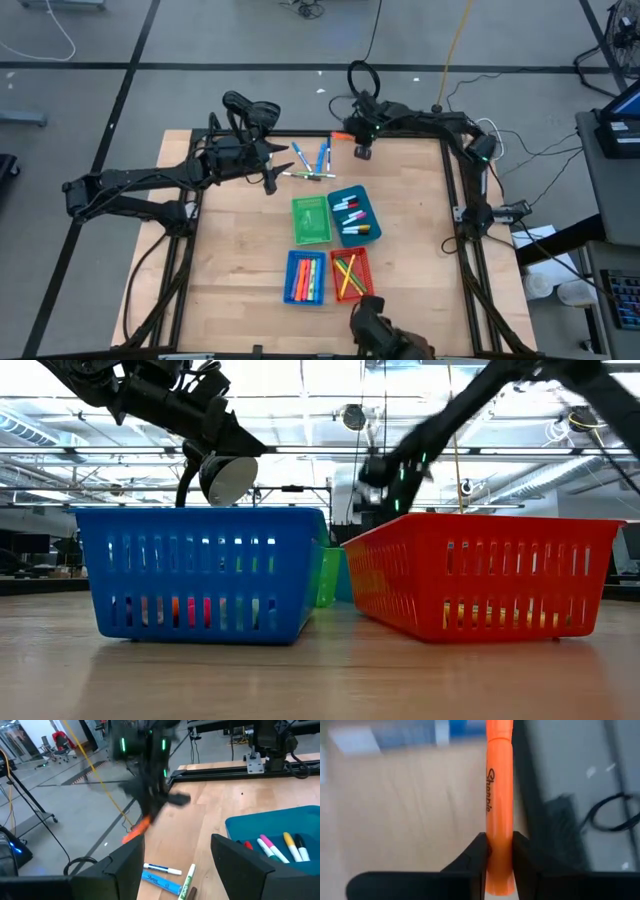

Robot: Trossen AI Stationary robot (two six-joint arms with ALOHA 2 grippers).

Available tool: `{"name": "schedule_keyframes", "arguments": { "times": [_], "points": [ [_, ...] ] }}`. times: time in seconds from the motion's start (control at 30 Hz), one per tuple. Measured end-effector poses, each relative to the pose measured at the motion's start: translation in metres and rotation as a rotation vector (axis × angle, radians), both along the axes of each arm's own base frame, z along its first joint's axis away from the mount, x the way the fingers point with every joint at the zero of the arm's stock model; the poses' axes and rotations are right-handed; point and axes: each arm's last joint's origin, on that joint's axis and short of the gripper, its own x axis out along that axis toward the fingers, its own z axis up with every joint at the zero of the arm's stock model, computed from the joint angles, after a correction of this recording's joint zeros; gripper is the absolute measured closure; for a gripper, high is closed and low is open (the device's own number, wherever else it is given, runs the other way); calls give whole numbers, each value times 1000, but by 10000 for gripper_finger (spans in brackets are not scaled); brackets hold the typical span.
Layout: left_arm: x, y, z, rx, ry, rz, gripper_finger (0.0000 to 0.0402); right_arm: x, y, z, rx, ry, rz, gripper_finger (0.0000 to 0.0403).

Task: Pick & Place Markers
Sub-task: Put the orange highlighter pen into the blue bin

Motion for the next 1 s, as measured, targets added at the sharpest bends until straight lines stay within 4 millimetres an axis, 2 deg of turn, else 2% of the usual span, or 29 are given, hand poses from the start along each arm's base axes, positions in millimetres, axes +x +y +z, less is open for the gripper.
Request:
{"name": "schedule_keyframes", "arguments": {
  "times": [0.1,0.23,0.3,0.37,0.57,0.7,0.83,1.0],
  "points": [
    [0,0,0,-13,-3,3,170,2,18,39,-33,-84,12,353],
    [-1,0,-2,-27,17,3,170,0,48,81,22,-260,73,353],
    [0,-1,-3,-29,25,-33,170,-3,67,99,42,-372,119,353],
    [0,-3,-4,-29,29,-98,170,-7,87,107,43,-469,159,353],
    [9,-9,-2,-49,-49,-339,170,-18,154,105,-23,-770,299,353],
    [29,-11,-7,-33,-146,-467,170,-25,193,84,-60,-996,402,353],
    [53,-14,-21,-39,-243,-543,170,-33,216,72,-80,-1157,438,353],
    [74,-25,-31,17,-428,-618,170,-33,232,58,-91,-1123,442,353]
  ]
}}
